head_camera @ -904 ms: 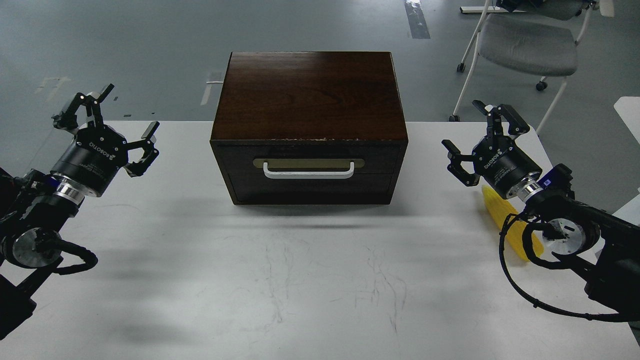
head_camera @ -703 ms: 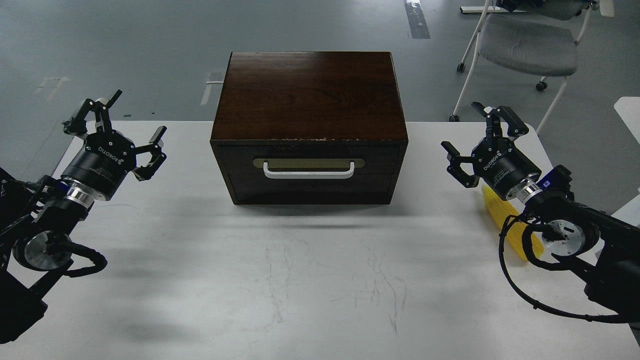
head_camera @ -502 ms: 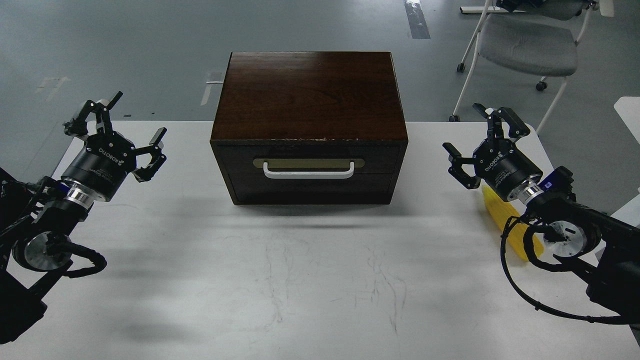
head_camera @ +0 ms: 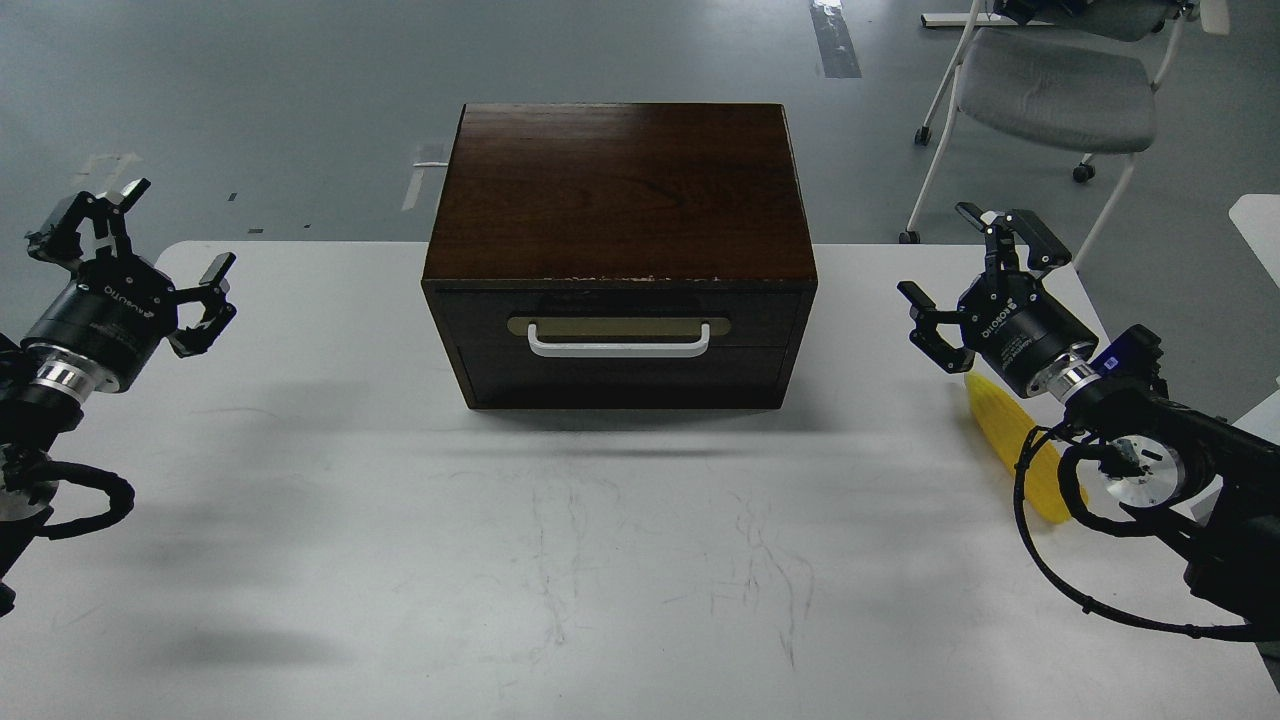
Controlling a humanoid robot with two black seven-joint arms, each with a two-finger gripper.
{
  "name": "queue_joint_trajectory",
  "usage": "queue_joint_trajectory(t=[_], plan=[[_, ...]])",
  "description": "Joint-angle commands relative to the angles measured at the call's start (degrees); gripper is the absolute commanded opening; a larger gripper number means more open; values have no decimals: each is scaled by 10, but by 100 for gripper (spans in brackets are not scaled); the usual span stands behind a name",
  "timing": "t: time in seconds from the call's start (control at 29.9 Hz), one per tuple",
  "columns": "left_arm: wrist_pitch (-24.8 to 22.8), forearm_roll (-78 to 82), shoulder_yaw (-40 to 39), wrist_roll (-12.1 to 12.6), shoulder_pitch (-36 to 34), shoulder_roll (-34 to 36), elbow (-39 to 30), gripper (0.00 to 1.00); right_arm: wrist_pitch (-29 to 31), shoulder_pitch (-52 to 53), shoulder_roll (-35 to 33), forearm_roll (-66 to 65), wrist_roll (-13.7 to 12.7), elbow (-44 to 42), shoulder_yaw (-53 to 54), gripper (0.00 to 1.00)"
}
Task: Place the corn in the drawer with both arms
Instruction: 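Raise the left gripper and move it over the wooden box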
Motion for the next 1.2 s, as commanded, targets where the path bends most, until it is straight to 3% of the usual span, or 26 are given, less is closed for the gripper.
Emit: queue_joint_trajectory(t=[0.0, 0.3, 0.5, 0.57, 0.7, 0.84, 1.04, 1.17], plan=[[0, -2, -1, 0, -5, 0, -1, 98, 0, -1, 0, 0, 0, -3, -1, 100], [0, 41, -5, -11, -7, 11, -14, 98, 6, -10, -1, 0, 0, -17, 0, 100], [0, 188, -7, -18, -92, 56, -28, 98, 6, -10, -1, 0, 0, -18, 0, 100], [0, 221, -6, -35, -124, 73, -38, 98, 5, -10, 0, 0, 0, -18, 0, 100], [0, 262, -1, -43, -177, 112, -111, 98, 5, -10, -1, -1, 0, -19, 0, 100], [0, 409, -6, -50, -212, 148, -267, 98, 4, -10, -1, -1, 0, -19, 0, 100], [0, 692, -5, -67, -253, 130, -412, 98, 3, -10, 0, -1, 0, -23, 0, 100], [0, 884, 5, -67, -277, 92, -438, 98, 2, -10, -2, -1, 0, -23, 0, 100]])
